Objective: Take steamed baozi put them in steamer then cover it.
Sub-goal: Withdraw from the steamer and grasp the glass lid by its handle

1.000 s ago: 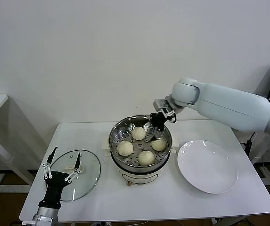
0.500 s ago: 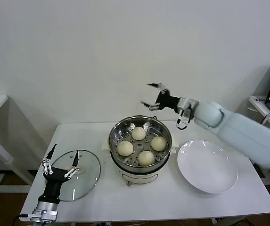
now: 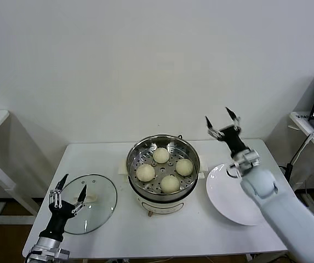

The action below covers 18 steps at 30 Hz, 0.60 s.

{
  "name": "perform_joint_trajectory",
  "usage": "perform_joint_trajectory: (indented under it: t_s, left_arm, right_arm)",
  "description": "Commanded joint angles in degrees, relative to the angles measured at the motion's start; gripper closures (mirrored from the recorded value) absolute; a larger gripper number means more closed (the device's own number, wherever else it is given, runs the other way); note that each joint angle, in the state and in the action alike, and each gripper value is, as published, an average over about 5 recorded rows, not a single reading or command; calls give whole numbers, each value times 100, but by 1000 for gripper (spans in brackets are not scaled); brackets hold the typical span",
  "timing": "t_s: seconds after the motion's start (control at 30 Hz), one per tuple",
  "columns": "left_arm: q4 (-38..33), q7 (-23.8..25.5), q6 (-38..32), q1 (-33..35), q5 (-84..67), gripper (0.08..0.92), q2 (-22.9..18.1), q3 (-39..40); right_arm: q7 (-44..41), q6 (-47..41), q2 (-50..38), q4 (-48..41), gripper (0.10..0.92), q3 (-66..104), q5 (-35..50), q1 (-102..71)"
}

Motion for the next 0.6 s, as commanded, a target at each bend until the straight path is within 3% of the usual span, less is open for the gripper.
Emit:
perform_joint_trajectory:
  t_s: [0.03, 0.6]
  left_arm:
    - [898, -76, 59, -3, 1999, 177, 91, -152]
    - [1624, -614, 353, -505, 2208, 177, -66, 191]
  right_arm:
    - [230, 416, 1039, 141, 203, 2219, -280, -2534]
    - [166, 418, 1438, 127, 203, 1944, -675, -2505]
